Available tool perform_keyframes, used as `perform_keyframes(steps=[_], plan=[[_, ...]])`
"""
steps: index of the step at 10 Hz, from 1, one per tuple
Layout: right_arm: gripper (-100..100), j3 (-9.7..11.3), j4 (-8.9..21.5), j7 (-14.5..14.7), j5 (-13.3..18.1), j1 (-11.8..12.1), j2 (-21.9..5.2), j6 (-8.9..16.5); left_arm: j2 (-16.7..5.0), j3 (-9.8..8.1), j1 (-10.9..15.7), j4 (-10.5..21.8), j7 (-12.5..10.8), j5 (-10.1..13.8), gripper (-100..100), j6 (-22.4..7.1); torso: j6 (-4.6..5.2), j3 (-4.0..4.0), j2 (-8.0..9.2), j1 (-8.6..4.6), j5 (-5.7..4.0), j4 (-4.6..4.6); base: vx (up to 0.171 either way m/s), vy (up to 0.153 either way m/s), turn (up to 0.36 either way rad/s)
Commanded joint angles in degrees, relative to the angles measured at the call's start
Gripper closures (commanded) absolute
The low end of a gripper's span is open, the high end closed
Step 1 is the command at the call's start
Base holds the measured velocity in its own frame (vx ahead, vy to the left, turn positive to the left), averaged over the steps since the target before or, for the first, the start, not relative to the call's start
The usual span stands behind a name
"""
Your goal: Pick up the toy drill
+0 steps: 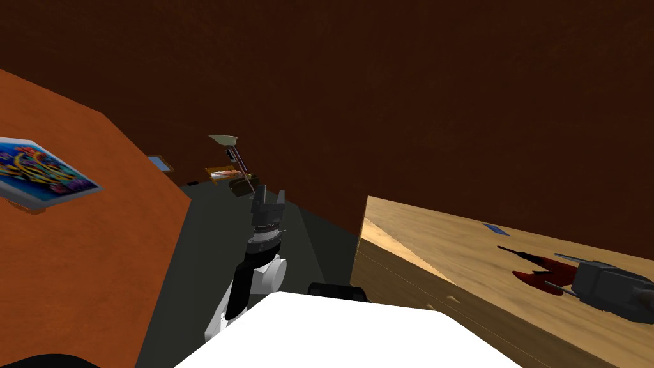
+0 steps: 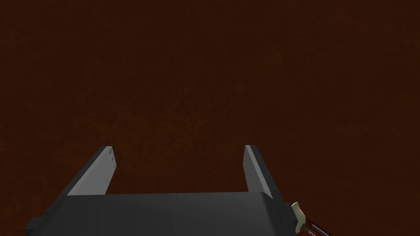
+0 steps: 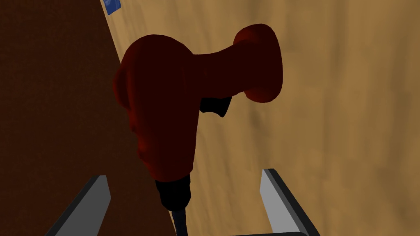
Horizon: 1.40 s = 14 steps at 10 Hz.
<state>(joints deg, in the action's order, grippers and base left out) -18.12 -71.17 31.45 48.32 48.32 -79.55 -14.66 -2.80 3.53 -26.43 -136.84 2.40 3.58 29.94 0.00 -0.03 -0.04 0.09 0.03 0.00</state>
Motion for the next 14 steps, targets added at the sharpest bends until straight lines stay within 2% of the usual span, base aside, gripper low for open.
perform_keyframes(steps=[1, 6, 7, 8, 9, 10, 11, 14], plan=[[-100, -0.12, 0.97, -1.84, -0.9, 1.68, -1.81, -1.31, 0.0, 0.0, 0.0, 0.0, 0.0, 0.0, 0, 0.0, 0.0, 0.0, 0.0, 0.0, 0.0, 0.0, 0.016, 0.024, 0.052], [-100, 0.03, 4.45, -6.83, -3.52, 5.99, -6.75, -5.17, 0.0, 0.0, 0.0, 0.0, 0.0, 0.0, 0, 0.0, 0.0, 0.02, 0.04, 0.02, 0.01, 0.01, 0.012, 0.025, 0.051], [-100, -0.32, 3.89, -6.08, -3.2, 5.83, -6.12, -4.73, 0.0, 0.0, 0.0, 0.0, 0.0, 0.0, 0, 0.0, 0.0, 0.02, 0.04, 0.01, 0.0, 0.01, 0.005, 0.008, 0.008], [0, -0.3, 3.97, -6.3, -3.26, 5.88, -6.22, -4.87, 0.0, 0.0, 0.0, 0.0, 0.0, 0.0, 0, 0.0, 0.02, 0.04, 0.07, -0.04, -0.02, 0.02, 0.0, 0.0, 0.0], [-100, 0.87, 4.02, -5.61, -2.95, 5.2, -4.53, -3.88, 0.0, 0.0, 0.0, 0.0, 0.0, 0.0, 0, 0.0, 0.02, 0.05, 0.08, -0.07, -0.03, 0.02, 0.025, -0.032, 0.115], [-100, 0.41, 3.97, -6.04, -3.09, 5.48, -5.32, -4.38, 0.0, 0.0, 0.0, 0.0, 0.0, 0.0, 0, 0.0, 0.0, 0.02, 0.03, -0.19, -0.06, 0.01, -0.013, -0.007, 0.026], [100, 0.51, 3.97, -5.96, -3.07, 5.43, -5.22, -4.23, 0.0, 0.0, 0.0, 0.0, 0.0, 0.0, 0, 0.0, 0.02, 0.06, 0.1, -0.14, -0.05, 0.02, 0.0, 0.0, 0.0], [100, 0.5, 3.97, -5.97, -3.07, 5.43, -5.23, -4.24, 0.0, 0.0, 0.0, 0.0, 0.0, 0.0, 0, 0.0, 0.02, 0.06, 0.1, -0.09, -0.03, 0.03, 0.0, 0.0, 0.0]])
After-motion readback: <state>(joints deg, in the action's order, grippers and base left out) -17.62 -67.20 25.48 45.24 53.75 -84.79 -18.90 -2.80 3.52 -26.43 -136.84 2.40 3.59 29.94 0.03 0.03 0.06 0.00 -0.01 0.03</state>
